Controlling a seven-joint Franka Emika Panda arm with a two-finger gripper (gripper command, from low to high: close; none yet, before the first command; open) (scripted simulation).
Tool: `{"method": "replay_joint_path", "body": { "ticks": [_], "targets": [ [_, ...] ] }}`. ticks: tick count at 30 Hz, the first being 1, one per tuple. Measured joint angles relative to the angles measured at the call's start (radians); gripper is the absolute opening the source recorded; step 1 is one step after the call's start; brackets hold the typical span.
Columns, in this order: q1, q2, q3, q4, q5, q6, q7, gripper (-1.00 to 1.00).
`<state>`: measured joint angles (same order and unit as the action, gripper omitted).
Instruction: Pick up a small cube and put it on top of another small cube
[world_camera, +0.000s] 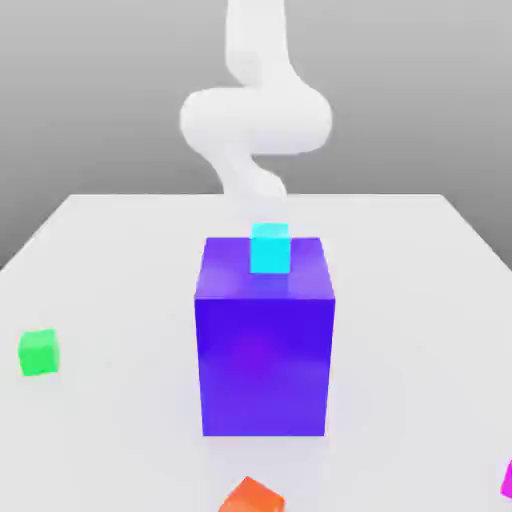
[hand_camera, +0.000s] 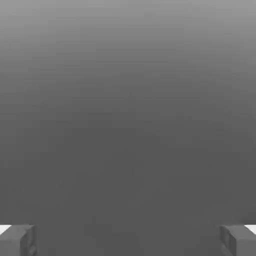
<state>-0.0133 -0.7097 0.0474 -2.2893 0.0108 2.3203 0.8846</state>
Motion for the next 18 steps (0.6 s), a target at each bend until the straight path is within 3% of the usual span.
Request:
{"method": "replay_joint_path", "body": {
  "ticks": [10, 18],
  "targets": [
    [-0.047, 0.359, 0.217, 0.042, -0.021, 0.084, 0.39, 0.0],
    [-0.024, 0.657, 0.353, 0.077, -0.146, 0.147, 0.772, 0.0]
  ]
}}
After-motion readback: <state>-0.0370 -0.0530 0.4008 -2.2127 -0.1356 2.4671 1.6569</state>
